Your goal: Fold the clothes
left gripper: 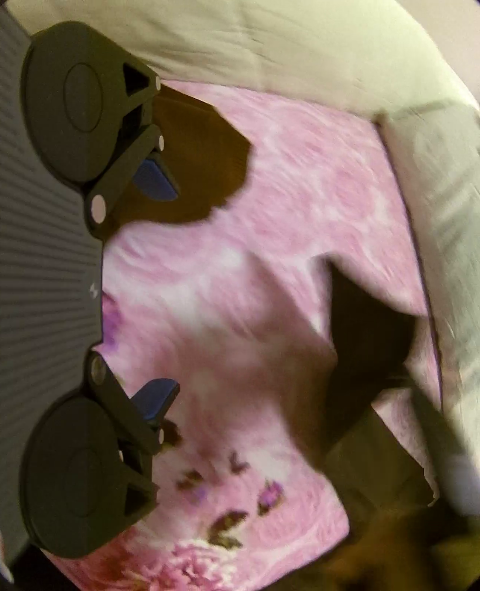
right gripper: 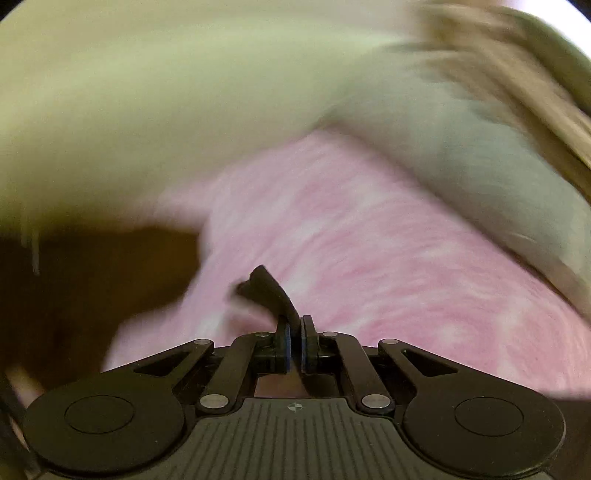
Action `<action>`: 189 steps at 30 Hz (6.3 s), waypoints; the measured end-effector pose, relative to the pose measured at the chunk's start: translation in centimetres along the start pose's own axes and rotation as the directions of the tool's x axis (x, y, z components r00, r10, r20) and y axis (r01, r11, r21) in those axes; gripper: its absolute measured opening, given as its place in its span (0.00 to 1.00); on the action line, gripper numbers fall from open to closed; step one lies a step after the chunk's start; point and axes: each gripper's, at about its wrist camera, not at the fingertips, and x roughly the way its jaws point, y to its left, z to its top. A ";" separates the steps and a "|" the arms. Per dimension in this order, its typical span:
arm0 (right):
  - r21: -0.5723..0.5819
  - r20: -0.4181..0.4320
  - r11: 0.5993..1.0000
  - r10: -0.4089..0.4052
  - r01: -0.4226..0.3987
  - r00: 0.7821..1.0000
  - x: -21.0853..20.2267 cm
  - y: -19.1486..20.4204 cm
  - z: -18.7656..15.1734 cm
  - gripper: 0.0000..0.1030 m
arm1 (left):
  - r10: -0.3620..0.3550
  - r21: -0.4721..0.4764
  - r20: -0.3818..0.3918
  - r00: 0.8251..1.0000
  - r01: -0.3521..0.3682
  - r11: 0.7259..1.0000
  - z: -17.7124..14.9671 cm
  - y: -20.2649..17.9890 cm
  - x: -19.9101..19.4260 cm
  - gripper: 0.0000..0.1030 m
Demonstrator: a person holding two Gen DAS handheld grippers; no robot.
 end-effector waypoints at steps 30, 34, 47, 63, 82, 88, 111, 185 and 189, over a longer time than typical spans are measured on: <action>0.868 0.159 0.493 -0.386 0.057 0.909 -26.8 -51.1 -26.7 0.03 | -0.113 0.295 -0.035 0.993 0.118 0.948 19.2 -38.2 0.8 0.98; 0.938 0.023 0.328 -0.377 0.110 0.926 -25.0 -54.1 -31.6 0.03 | -0.108 0.323 -0.046 0.993 0.117 0.939 20.0 -39.1 1.3 0.98; 0.941 -0.089 0.280 -0.341 0.192 0.936 -26.3 -56.1 -34.8 0.04 | -0.087 0.342 -0.061 0.994 0.103 0.934 21.2 -40.1 2.7 0.98; 0.872 -0.223 0.326 -0.399 0.365 0.889 -28.7 -49.6 -30.7 0.72 | -0.053 0.322 -0.003 0.999 0.051 0.945 22.5 -39.1 9.9 0.87; 0.308 -0.165 0.946 -0.050 0.100 0.985 -3.8 -41.1 -8.5 0.72 | -0.194 -0.201 0.099 0.976 0.210 0.957 20.8 -30.8 14.7 0.07; 0.005 -0.268 1.000 -0.011 0.012 0.963 5.3 -38.0 -5.2 0.72 | -0.213 -0.234 0.128 0.969 0.238 0.943 20.1 -30.3 14.8 0.07; 0.430 -0.246 0.871 -0.139 0.236 0.959 -1.1 -37.1 -14.9 0.46 | -0.230 -0.206 0.074 0.970 0.241 0.948 16.0 -28.6 11.6 0.01; 0.194 0.284 0.975 -0.164 0.111 0.944 -22.1 -29.4 -12.3 0.21 | -0.057 0.255 0.078 0.995 0.035 0.966 21.5 -41.4 2.8 0.89; 0.203 0.085 0.975 -0.105 0.086 0.991 -14.9 -24.2 -14.3 0.81 | 0.001 0.190 0.053 0.999 -0.011 0.982 19.2 -35.1 3.7 0.89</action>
